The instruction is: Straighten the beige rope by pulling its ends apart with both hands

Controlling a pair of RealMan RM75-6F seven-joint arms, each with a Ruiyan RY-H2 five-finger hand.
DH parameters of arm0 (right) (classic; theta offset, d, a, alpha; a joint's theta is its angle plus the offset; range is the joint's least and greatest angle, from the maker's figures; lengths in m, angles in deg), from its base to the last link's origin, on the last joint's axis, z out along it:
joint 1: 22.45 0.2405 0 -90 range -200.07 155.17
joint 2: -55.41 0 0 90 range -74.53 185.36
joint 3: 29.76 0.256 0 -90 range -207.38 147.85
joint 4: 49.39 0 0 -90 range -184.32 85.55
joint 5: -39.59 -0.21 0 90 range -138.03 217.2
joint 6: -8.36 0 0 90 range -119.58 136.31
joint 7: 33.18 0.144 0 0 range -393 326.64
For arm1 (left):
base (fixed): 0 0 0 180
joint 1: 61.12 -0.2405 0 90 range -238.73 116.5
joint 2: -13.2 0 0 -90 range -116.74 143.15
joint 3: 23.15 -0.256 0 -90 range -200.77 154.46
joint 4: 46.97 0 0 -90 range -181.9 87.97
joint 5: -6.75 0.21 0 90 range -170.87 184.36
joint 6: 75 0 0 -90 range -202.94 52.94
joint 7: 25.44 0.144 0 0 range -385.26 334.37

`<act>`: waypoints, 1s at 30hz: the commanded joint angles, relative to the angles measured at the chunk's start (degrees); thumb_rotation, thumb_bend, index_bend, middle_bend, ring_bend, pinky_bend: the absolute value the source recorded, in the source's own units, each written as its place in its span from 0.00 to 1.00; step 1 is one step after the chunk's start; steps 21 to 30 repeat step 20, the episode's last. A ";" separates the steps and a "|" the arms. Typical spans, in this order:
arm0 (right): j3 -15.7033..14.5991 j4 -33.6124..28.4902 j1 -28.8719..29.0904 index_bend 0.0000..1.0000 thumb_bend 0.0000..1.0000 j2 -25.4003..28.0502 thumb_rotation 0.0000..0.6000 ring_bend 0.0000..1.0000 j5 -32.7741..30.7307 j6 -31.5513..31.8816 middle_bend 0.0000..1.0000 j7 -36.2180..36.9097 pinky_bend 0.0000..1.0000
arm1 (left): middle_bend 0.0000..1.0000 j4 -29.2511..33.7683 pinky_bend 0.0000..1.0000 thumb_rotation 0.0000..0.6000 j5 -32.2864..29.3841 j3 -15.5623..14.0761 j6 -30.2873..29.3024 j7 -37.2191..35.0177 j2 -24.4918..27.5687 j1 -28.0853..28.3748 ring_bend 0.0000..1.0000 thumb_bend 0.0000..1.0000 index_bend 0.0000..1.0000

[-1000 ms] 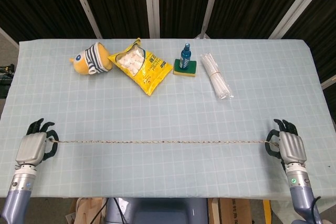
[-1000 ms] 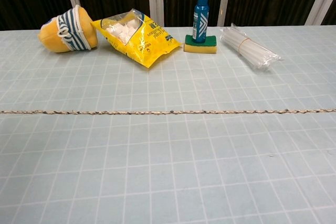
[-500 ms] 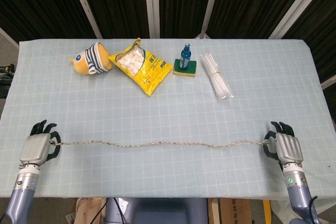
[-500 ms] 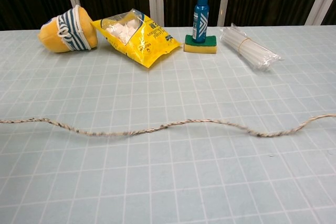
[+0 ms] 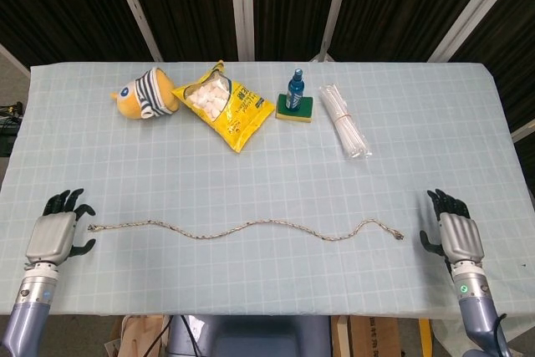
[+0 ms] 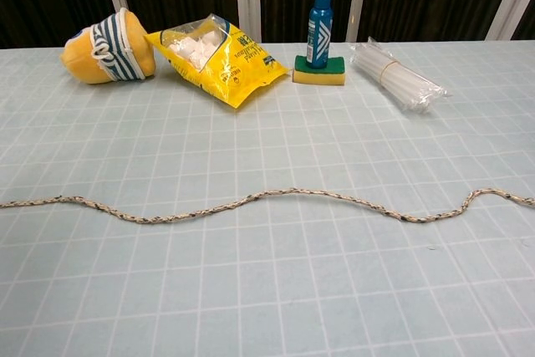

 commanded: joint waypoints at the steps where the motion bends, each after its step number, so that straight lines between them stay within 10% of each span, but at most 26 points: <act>1: 0.71 -1.19 -0.64 0.00 0.44 0.99 1.00 0.00 0.59 1.37 0.00 1.49 0.00 | 0.00 1.28 0.00 1.00 1.35 0.02 -0.87 -1.81 1.37 -0.59 0.00 0.16 0.27; 17: -2.96 2.20 -9.03 0.00 0.44 3.89 1.00 0.00 24.97 25.43 0.00 5.35 0.00 | 0.00 -1.39 0.00 1.00 22.61 -5.56 -14.06 -12.93 7.98 -7.44 0.00 0.14 0.03; 30: -3.78 2.16 -10.66 0.00 0.44 4.87 1.00 0.00 26.35 27.61 0.00 5.52 0.00 | 0.00 -2.49 0.00 1.00 25.43 -6.29 -16.80 -14.48 8.45 -8.75 0.00 0.14 0.02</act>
